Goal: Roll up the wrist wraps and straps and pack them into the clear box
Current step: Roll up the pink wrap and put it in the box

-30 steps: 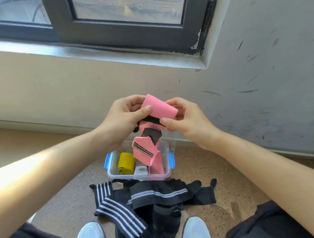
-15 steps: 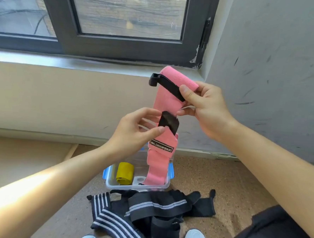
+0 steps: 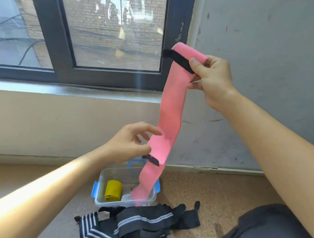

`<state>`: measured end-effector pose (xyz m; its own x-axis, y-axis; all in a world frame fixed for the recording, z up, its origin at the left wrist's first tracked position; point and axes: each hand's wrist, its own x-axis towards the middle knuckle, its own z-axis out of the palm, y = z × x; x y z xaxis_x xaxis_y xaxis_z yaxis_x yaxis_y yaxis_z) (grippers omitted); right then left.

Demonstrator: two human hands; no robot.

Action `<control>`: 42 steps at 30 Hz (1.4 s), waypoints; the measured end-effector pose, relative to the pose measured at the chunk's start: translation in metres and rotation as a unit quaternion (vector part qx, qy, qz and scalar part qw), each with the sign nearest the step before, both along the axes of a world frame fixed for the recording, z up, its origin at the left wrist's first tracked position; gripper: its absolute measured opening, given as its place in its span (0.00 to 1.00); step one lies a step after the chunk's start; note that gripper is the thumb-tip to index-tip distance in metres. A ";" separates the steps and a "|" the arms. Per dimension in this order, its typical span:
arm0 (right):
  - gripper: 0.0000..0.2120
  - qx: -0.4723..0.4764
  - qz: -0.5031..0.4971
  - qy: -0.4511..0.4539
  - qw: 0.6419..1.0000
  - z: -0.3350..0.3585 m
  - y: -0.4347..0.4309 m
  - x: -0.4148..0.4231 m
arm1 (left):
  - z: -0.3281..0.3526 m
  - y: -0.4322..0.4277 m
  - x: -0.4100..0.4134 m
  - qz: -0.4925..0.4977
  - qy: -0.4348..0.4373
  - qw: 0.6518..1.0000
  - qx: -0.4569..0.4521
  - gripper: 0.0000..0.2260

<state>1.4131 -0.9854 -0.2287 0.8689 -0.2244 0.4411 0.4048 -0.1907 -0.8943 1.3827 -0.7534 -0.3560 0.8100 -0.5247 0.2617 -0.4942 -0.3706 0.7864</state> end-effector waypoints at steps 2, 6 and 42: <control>0.03 -0.029 0.013 -0.008 0.999 0.010 -0.005 -0.016 | 0.016 -0.006 -0.005 0.040 0.009 0.996 -0.080 0.17; 0.05 -0.097 0.045 0.001 0.994 0.025 -0.014 -0.045 | 0.049 -0.019 -0.012 0.103 -0.017 0.971 -0.216 0.10; 0.09 -0.081 0.190 0.151 0.967 -0.107 -0.030 -0.001 | 0.023 -0.056 0.030 0.079 0.164 0.968 -0.174 0.11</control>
<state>1.4117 -1.0149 -0.3358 0.9698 0.1863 0.1574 0.1983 -0.2270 -0.9535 1.4131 -0.8089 -0.3328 0.9425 -0.3137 0.1151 -0.1554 -0.1066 0.9821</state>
